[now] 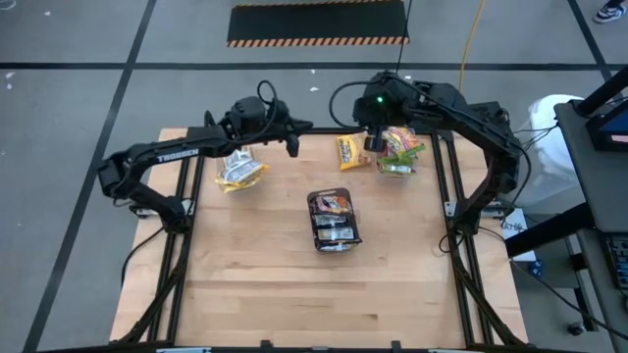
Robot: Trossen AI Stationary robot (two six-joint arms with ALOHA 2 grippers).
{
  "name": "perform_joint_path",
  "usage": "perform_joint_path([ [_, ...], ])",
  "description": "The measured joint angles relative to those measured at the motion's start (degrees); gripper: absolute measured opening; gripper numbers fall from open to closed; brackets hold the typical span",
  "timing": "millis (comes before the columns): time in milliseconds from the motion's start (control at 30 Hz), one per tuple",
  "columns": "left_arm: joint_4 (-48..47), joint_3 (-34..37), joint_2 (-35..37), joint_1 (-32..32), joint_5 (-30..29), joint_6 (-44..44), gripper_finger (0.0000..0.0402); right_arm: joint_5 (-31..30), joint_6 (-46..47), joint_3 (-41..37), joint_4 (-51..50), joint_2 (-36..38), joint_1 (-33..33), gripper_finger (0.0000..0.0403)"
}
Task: Sort Maruchan noodles
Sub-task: Put the yellow noodle pack into the left transparent bin
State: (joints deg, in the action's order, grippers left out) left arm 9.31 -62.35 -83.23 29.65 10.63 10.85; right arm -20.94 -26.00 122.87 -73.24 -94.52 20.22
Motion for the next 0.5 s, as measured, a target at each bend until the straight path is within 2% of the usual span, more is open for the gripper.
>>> perform_joint_path([
  [133,-1.14,0.0,-0.79,0.0,1.51,-0.02,0.0005,0.37,-0.67,0.01,-0.42,0.2,0.35,0.0009],
  [267,-1.06,0.0,-0.74,0.0,1.58,0.68,0.0015,8.57,0.63,-1.66,0.17,-0.04,1.49,0.0009],
  [333,-1.15,0.0,-0.32,0.24,1.59,1.95,0.0019,10.46,1.36,-4.95,1.08,-0.05,1.97,0.0012],
  [500,-1.47,0.0,0.6,0.33,1.56,3.06,0.002,10.02,-1.04,-17.0,6.26,-0.15,3.51,0.0014],
])
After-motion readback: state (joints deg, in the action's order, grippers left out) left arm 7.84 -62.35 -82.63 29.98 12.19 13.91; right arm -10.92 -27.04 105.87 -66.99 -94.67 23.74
